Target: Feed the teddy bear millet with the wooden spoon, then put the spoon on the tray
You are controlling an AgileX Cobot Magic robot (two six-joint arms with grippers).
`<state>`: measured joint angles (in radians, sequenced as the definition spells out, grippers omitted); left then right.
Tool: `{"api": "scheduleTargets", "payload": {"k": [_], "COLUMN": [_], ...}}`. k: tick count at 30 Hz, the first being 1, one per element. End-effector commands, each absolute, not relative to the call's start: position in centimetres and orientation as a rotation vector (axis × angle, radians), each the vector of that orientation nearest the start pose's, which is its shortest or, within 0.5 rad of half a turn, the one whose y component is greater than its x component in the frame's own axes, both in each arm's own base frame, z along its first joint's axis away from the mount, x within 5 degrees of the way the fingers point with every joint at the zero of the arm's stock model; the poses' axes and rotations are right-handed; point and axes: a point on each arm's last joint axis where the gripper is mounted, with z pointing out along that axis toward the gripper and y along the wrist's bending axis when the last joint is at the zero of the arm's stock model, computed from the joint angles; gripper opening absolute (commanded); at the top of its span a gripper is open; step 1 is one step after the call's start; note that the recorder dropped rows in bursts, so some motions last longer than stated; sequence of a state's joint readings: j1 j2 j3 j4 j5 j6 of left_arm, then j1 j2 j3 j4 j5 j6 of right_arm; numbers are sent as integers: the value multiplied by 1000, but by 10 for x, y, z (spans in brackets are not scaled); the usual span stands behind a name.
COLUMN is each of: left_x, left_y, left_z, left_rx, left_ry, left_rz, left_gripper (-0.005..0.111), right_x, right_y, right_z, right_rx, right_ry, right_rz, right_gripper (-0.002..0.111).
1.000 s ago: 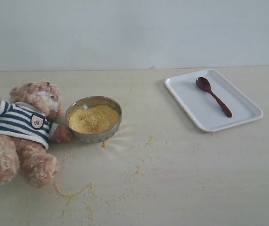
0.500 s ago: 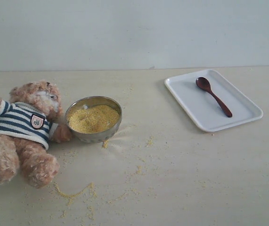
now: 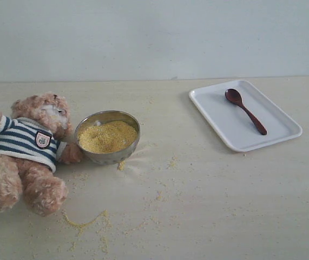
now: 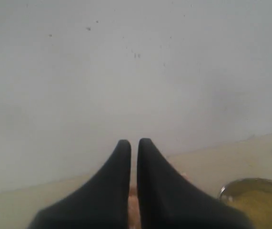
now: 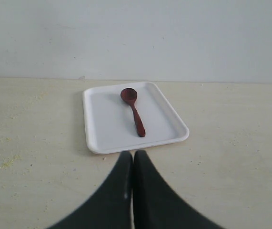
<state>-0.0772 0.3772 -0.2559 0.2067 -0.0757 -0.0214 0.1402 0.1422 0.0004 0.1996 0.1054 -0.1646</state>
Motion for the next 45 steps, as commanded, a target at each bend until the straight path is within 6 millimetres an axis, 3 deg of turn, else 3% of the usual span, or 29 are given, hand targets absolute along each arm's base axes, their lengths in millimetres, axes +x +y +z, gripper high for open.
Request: {"api": "scheduleTargets", "payload": {"k": [1, 13, 22, 26, 36, 45], "left_x": [93, 93, 91, 89, 72, 51], "left_y": [-8, -9, -7, -6, 4, 2], "left_z": [257, 251, 234, 228, 235, 217], "left_rx": [199, 204, 212, 127, -132, -281], "left_ry": [1578, 1563, 1755, 1821, 1715, 1862], "left_rz": [55, 54, 67, 4, -33, -124], "left_gripper": [5, 5, 5, 5, 5, 5], "right_x": [66, 66, 66, 66, 66, 66], "right_y": [11, 11, 11, 11, 11, 11], "right_z": [196, 196, 196, 196, 196, 196], "right_rx": [-106, -106, -106, -106, -104, -106], "right_ry": [1714, 1714, 1714, 1714, 1714, 1714], "right_rz": [140, 140, 140, 140, 142, 140], "right_gripper": [0, 0, 0, 0, 0, 0]}}
